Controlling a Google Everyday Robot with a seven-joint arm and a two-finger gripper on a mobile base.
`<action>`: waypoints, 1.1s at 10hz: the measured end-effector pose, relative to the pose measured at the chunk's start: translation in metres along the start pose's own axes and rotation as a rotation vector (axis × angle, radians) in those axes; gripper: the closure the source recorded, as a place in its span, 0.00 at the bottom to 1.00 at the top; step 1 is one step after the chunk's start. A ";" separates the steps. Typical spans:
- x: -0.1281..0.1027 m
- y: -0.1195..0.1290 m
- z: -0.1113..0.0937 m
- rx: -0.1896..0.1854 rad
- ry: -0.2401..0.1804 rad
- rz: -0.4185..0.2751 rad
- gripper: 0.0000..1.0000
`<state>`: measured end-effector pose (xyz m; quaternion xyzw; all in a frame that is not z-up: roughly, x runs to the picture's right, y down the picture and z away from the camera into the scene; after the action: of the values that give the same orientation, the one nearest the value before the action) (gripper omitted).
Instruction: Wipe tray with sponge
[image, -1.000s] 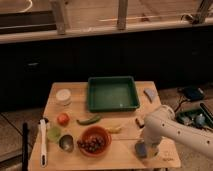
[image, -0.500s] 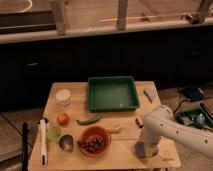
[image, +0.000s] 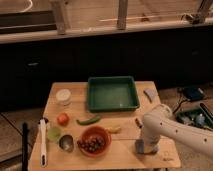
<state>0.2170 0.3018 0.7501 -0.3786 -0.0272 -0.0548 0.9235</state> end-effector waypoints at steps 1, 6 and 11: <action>0.000 -0.001 -0.002 0.001 0.001 0.001 0.63; -0.007 -0.018 -0.045 0.023 0.037 -0.004 0.98; -0.021 -0.042 -0.067 0.045 0.071 -0.009 0.99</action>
<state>0.1915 0.2270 0.7300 -0.3553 0.0026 -0.0716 0.9320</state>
